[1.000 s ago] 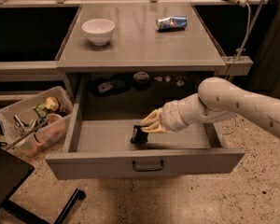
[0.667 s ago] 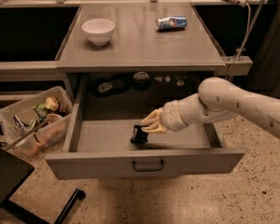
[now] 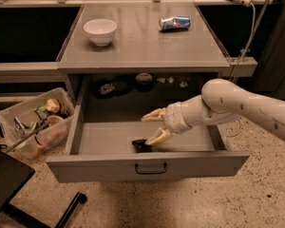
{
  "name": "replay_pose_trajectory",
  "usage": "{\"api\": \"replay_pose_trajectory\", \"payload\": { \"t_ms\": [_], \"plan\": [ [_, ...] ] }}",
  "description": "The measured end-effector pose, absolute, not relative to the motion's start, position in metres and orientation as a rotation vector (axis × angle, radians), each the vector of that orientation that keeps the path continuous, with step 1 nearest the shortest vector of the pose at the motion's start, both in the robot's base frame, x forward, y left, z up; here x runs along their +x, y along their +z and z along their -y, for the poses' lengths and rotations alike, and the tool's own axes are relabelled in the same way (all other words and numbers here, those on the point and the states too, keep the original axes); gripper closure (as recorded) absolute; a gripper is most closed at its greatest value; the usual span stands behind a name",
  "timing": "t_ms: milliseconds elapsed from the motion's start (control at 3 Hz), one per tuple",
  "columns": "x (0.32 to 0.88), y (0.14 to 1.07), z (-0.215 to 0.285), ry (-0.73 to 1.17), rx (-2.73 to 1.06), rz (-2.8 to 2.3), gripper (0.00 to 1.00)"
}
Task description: Place rxbar chocolate into top drawer
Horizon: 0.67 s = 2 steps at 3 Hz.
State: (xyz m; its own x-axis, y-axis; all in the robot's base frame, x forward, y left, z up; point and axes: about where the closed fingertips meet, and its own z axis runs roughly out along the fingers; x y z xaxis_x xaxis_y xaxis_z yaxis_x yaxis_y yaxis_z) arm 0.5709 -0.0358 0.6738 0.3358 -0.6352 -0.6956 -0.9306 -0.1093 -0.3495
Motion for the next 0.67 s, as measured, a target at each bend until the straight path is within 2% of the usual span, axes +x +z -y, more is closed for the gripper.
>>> {"api": "replay_pose_trajectory", "payload": {
  "t_ms": [333,667],
  "plan": [
    [0.5709,0.6738,0.0357,0.486,-1.832,-1.384,0.0],
    [0.5709,0.6738,0.0357,0.486,-1.832,-1.384,0.0]
  ]
}}
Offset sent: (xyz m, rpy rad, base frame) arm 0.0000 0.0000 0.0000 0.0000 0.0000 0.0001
